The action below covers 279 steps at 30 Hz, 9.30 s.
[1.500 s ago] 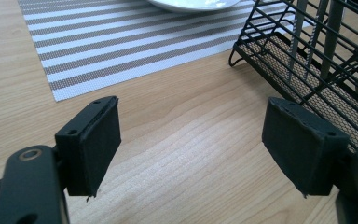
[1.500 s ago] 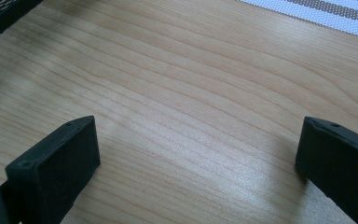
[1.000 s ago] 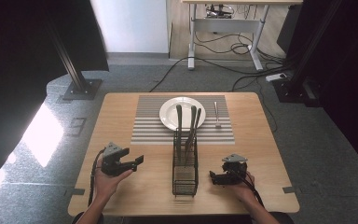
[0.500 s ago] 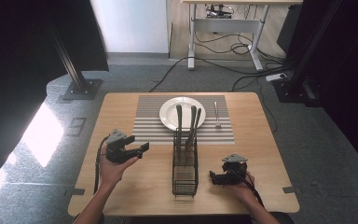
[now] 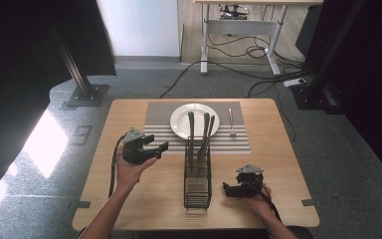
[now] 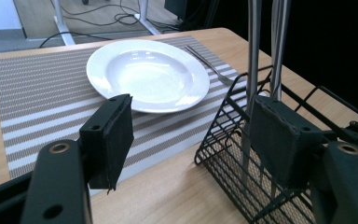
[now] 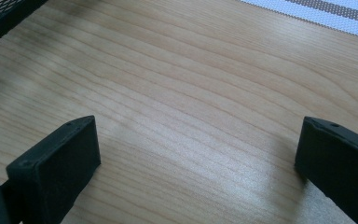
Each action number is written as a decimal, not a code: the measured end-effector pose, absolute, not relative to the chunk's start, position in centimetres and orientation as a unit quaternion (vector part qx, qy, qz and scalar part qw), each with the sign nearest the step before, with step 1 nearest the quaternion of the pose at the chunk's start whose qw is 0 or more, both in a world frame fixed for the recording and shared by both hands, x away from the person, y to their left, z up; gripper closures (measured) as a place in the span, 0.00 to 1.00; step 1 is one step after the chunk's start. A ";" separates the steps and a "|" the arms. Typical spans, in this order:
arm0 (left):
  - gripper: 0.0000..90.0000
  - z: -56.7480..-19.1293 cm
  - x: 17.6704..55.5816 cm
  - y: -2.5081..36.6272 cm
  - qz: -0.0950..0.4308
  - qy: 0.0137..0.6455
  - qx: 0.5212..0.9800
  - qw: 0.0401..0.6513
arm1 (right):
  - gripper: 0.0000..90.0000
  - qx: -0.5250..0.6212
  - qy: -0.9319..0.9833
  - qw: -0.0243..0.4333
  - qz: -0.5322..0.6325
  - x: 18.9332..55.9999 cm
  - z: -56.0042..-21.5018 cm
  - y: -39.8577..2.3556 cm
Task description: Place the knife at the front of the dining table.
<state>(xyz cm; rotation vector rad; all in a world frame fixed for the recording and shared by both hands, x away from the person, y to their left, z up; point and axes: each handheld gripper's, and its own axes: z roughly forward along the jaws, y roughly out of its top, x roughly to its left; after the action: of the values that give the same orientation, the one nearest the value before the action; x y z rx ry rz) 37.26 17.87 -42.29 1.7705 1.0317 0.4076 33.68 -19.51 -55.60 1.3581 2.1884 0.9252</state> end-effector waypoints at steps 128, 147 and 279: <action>0.92 -34.9 40.0 11.9 0.152 0.334 0.725 0.583 | 0.01 0.465 0.796 0.193 0.337 33.5 -55.6 -19.4; 0.92 -33.2 39.1 16.2 0.178 0.349 0.697 0.601 | 0.01 0.465 0.796 0.193 0.337 33.4 -55.6 -19.4; 0.93 -41.5 48.5 18.5 0.177 0.492 0.726 0.447 | 0.01 0.462 0.797 0.192 0.338 33.5 -55.6 -19.3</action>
<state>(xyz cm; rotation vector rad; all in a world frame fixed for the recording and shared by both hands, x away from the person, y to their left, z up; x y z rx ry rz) 48.54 18.47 -41.54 1.7966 1.2193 0.4393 33.52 -19.32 -55.61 1.2958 2.2381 0.9498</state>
